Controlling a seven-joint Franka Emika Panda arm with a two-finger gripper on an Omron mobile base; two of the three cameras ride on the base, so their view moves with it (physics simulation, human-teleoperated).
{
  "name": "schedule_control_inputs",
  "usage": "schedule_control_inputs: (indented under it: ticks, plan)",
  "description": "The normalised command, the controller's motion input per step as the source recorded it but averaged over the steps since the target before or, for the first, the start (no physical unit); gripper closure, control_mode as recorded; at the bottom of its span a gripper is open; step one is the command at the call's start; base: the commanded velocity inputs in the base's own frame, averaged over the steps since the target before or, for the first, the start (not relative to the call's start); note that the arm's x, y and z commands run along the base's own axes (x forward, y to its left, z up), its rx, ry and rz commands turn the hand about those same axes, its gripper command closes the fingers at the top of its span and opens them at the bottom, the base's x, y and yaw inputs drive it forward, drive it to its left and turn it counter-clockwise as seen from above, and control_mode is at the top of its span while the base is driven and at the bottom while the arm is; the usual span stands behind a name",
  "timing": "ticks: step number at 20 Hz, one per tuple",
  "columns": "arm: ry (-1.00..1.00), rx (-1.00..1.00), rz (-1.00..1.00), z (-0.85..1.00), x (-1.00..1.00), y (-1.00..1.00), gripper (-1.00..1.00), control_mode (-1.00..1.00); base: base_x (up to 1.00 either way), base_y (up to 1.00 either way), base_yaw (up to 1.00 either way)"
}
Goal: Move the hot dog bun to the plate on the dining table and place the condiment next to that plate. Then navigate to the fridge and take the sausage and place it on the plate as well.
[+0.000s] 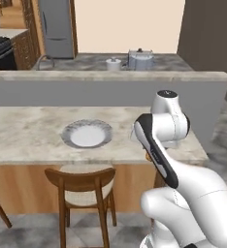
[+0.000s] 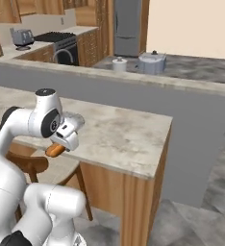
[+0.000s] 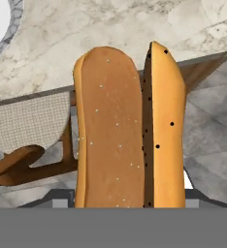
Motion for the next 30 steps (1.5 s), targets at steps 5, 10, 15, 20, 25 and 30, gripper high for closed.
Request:
schedule_control_inputs:
  ticks: [5, 10, 15, 20, 25, 30]
  plan:
    - [0.0, 0.0, 0.0, 0.0, 0.0, 0.0, 1.0, 1.0, 0.04, 0.76, -0.37]
    - [0.03, 0.0, -0.06, 0.0, 0.22, 0.32, 1.0, -1.0, 0.05, 0.29, -0.12]
    - [0.0, 0.03, 0.03, 0.0, 0.79, 0.16, 1.0, -1.0, 0.0, 0.0, 0.0]
    - [0.0, 0.07, 0.1, 0.0, 1.0, 0.11, 1.0, -1.0, 0.0, 0.0, 0.0]
    - [0.0, 0.0, 0.11, -0.12, 1.0, 0.62, 1.0, -1.0, 0.0, 0.0, 0.0]
    - [0.02, 0.0, 0.07, -0.17, 0.87, 0.82, 1.0, -1.0, 0.0, 0.0, 0.0]
